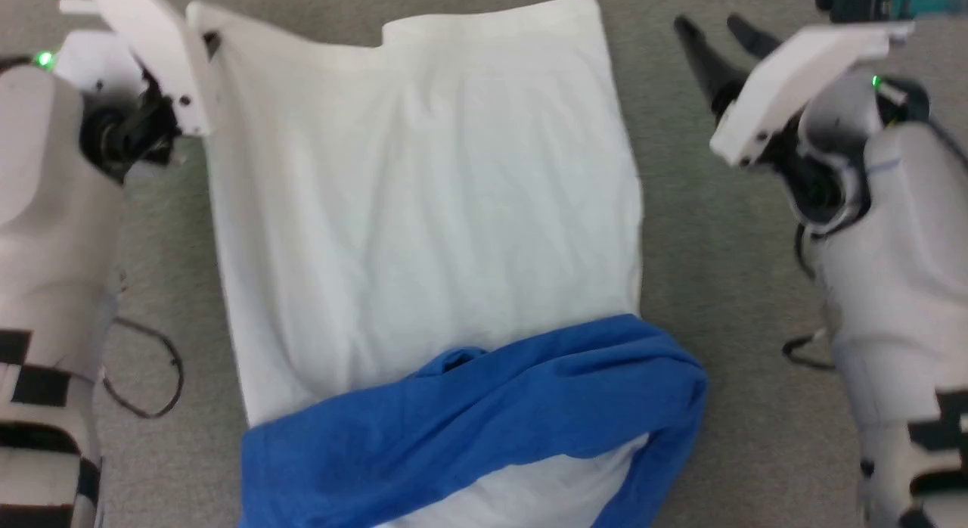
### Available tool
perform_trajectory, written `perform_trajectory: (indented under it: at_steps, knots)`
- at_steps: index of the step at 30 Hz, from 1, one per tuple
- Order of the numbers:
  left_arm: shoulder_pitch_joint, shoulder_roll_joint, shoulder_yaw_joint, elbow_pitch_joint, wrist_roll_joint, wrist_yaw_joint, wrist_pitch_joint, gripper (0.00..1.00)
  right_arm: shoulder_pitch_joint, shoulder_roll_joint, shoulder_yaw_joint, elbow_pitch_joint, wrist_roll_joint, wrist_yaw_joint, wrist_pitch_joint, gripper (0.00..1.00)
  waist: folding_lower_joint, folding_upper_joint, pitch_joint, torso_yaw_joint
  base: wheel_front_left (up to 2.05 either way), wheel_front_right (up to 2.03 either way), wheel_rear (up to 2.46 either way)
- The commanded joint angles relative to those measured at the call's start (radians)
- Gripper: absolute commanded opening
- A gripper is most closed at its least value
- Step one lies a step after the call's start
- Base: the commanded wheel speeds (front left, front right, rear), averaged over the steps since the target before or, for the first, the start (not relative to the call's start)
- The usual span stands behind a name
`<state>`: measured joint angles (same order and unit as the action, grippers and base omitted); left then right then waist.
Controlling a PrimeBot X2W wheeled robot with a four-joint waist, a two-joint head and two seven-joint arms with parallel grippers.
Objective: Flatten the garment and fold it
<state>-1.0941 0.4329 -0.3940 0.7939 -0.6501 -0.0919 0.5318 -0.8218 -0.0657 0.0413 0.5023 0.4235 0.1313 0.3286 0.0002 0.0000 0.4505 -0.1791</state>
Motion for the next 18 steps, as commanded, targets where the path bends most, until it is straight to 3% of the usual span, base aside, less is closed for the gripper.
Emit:
perform_trajectory:
  at_steps: [1, 11, 18]
  knots:
    - [-0.032, -0.023, -0.005, -0.01, 0.002, -0.013, -0.02, 0.0, -0.079, -0.012, 0.002, 0.085, -0.003, -0.001, 0.015, 1.0, -0.0002, 0.0, 0.045, 0.077, 0.0, 0.0, 0.0]
    - [-0.097, -0.099, -0.065, -0.025, -0.014, -0.035, -0.093, 0.0, -0.34, -0.064, 0.048, 0.442, -0.046, -0.001, 0.048, 1.0, -0.0002, 0.0, 0.106, 0.185, 0.0, 0.0, 0.0]
    - [-0.112, -0.115, -0.126, -0.053, -0.041, -0.038, -0.123, 0.0, -0.404, -0.076, 0.101, 0.624, -0.074, -0.001, 0.132, 1.0, -0.0002, 0.0, 0.127, 0.211, 0.0, 0.0, 0.0]
